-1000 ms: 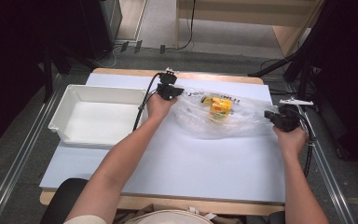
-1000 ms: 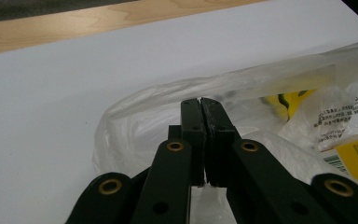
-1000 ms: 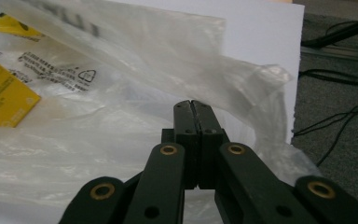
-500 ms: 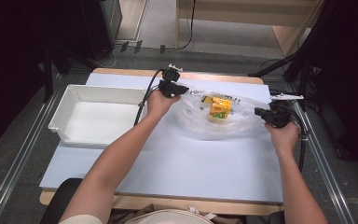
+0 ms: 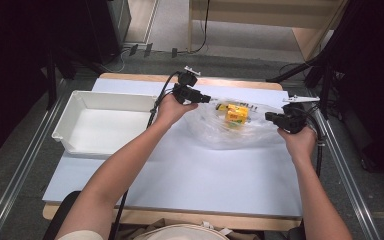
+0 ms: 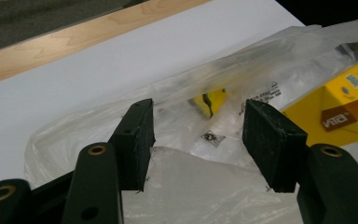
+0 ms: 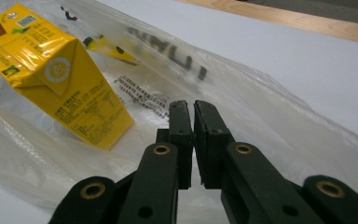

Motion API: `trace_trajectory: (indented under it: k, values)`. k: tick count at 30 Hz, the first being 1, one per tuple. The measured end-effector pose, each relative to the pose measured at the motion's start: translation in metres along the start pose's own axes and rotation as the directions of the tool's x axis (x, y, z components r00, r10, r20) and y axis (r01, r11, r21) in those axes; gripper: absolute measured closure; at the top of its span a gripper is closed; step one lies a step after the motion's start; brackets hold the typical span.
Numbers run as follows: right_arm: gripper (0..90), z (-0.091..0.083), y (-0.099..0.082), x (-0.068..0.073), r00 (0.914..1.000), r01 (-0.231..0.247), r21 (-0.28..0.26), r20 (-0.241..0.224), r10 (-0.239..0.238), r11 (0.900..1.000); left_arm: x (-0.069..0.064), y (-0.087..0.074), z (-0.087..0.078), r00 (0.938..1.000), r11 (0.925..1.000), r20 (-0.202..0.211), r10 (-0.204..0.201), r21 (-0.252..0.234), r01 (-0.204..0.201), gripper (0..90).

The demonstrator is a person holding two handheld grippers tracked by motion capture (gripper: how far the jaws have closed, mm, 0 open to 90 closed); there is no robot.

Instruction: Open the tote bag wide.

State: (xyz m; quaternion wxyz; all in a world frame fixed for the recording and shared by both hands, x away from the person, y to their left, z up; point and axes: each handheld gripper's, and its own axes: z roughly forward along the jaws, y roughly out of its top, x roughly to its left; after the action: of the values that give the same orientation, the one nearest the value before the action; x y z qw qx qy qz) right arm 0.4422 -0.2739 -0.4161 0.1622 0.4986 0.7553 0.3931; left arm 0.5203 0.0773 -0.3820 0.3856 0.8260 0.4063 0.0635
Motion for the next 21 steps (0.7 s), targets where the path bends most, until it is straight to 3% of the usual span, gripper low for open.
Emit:
trace_trajectory:
  k: [8,13,14,19,21]
  values:
    - [72.9,0.001,0.012,0.008,0.9988,0.023,0.004,-0.043,-0.023,0.9997,-0.020,0.011,-0.009,0.9988,0.9991,0.031,0.037,-0.021,-0.037,51.6]
    - [68.8,0.002,0.020,0.014,0.9976,0.044,0.014,-0.055,-0.043,0.9989,-0.022,0.018,-0.017,0.9990,0.9988,0.036,0.028,-0.040,-0.026,44.6]
    - [64.4,0.002,0.023,0.016,0.9969,0.052,0.017,-0.060,-0.051,0.9985,-0.023,0.019,-0.018,0.9990,0.9987,0.035,0.026,-0.046,-0.024,43.3]
    - [59.1,0.000,0.027,0.021,0.9967,0.059,0.018,-0.058,-0.058,0.9981,-0.024,0.024,-0.025,0.9977,0.9997,0.063,0.023,-0.014,-0.023,38.1]
    - [57.9,-0.002,0.028,0.022,0.9965,0.055,0.004,-0.062,-0.055,0.9985,-0.027,0.025,-0.028,0.9973,0.9991,0.064,0.038,-0.024,-0.036,37.1]
